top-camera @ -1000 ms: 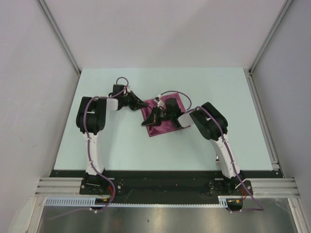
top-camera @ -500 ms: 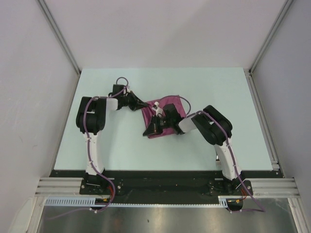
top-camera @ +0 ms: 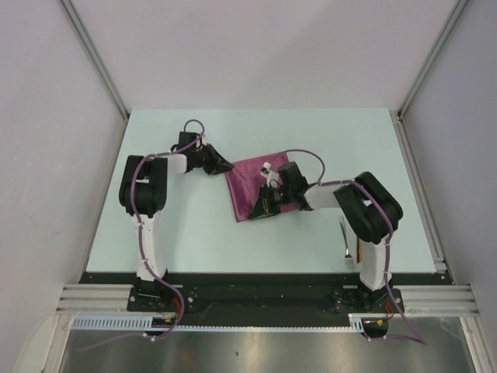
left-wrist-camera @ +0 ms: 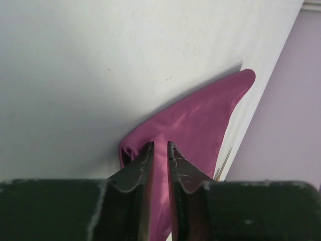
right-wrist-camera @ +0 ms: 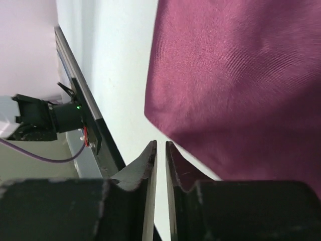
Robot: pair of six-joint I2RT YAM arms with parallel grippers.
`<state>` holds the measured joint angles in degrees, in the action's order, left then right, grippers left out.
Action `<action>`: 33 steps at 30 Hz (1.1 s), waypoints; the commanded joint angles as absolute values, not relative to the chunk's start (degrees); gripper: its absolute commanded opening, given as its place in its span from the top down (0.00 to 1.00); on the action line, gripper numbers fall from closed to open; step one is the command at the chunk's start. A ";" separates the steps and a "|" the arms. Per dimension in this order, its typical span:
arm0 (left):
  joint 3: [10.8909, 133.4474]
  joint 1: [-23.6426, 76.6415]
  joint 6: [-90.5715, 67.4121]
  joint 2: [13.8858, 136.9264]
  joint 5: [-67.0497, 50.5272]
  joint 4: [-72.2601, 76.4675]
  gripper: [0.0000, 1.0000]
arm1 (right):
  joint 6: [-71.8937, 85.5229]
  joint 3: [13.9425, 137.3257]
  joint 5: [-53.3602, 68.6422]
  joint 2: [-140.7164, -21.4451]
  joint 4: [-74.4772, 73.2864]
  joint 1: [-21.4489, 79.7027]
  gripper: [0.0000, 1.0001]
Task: Fold the napkin into a case and place the utensils inside
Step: Smooth out the square-folded napkin at the center of the board, then pick up the top corner of the square-folded napkin from the center of the board.
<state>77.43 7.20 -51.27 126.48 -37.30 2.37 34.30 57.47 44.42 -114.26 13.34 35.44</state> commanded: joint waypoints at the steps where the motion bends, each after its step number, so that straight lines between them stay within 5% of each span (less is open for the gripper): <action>1: 80.94 6.68 -43.52 117.79 -32.52 -6.13 0.74 | 30.94 55.38 43.51 -105.74 10.11 32.17 0.82; 6: 77.70 8.96 -36.85 109.87 -30.50 -10.19 0.55 | 35.15 50.72 37.71 -99.59 5.71 23.59 0.64; 9: 74.80 13.35 -31.93 105.22 -27.96 -14.05 0.53 | 37.00 47.46 31.51 -94.94 1.34 18.57 0.43; 12: 67.70 18.53 -31.73 98.98 -24.62 -10.93 0.55 | 34.37 48.86 26.04 -93.52 -8.24 15.83 0.40; 22: 51.08 26.72 -30.32 80.95 -15.20 -10.29 0.58 | 31.82 50.19 17.75 -93.16 -15.21 14.06 0.47; 33: 47.46 26.81 -31.38 79.98 -16.79 -9.84 0.60 | 30.85 52.47 21.71 -97.38 -10.72 14.15 0.78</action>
